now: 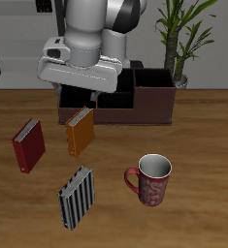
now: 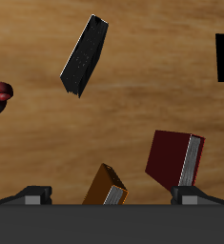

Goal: Place the striped book into the back desk caddy's right compartment

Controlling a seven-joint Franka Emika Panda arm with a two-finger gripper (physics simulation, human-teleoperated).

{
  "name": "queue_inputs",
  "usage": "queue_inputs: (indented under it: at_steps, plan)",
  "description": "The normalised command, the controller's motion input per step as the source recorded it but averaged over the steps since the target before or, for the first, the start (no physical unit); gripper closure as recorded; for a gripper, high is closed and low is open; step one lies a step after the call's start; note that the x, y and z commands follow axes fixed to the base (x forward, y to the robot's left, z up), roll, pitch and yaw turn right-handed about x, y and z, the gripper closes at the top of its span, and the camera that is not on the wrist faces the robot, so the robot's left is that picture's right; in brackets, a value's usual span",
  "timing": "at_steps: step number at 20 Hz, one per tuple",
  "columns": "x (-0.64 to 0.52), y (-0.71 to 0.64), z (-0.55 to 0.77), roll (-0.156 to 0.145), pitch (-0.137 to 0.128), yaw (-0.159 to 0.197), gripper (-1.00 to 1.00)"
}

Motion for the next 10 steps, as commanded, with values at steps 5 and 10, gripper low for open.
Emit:
queue_inputs:
  at_steps: [5,10]
  plan:
    - [0.23,0.07,0.10,-0.013,-0.022,0.001,-1.00]
    - [0.18,0.10,0.01,0.005,-0.009,-0.002,-1.00]
